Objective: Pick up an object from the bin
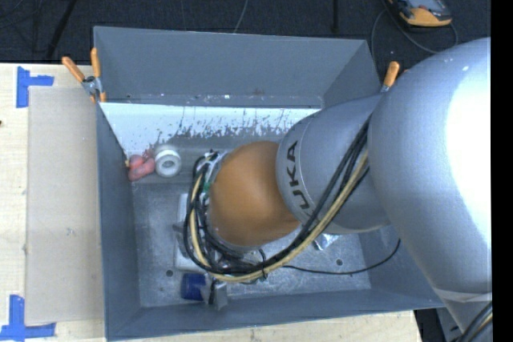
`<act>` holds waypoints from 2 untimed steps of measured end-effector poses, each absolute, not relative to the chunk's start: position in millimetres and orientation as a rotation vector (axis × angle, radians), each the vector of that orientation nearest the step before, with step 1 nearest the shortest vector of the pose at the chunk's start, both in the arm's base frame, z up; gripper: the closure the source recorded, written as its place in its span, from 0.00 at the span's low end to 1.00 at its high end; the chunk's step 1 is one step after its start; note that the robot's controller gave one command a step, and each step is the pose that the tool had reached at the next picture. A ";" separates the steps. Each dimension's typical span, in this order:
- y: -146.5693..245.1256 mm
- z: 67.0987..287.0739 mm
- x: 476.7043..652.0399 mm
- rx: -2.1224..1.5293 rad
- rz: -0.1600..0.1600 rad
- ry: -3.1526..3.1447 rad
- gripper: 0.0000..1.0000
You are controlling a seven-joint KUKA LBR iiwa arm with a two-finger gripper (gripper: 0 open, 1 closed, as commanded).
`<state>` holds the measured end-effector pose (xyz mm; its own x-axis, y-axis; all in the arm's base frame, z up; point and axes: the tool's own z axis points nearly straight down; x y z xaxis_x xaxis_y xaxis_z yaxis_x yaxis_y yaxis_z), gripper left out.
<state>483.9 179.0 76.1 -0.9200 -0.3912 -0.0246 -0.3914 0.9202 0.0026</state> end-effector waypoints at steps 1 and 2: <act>198.5 139.3 515.3 -0.526 0.004 3.088 0.00; 181.4 73.7 480.5 -0.879 0.007 2.997 0.00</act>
Offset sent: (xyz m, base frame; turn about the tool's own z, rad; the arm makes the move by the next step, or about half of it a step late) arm 0.0282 0.0181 0.0594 0.0640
